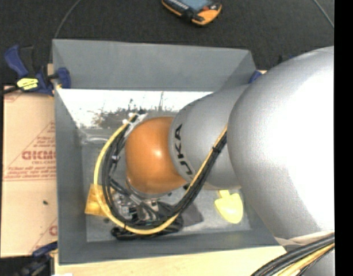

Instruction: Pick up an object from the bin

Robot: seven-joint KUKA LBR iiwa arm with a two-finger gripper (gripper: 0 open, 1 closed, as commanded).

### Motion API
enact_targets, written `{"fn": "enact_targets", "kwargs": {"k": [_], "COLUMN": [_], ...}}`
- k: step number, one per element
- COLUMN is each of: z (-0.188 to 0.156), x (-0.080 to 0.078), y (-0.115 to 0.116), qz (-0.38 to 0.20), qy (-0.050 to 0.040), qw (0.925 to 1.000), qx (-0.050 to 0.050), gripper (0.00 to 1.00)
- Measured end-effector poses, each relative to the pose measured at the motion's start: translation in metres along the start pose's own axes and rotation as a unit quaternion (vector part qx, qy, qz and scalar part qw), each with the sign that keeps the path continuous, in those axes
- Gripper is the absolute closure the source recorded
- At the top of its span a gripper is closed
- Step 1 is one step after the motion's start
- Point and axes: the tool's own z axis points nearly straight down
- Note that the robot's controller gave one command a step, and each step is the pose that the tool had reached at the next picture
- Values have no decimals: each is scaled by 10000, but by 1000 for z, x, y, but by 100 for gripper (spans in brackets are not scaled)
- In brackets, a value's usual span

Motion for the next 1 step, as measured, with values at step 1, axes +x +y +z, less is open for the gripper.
{"fn": "enact_targets", "kwargs": {"k": [1], "z": [-114], "x": [-21], "y": [-10], "qz": [439], "qy": [2], "qw": [9990], "qx": [2], "gripper": [100]}}
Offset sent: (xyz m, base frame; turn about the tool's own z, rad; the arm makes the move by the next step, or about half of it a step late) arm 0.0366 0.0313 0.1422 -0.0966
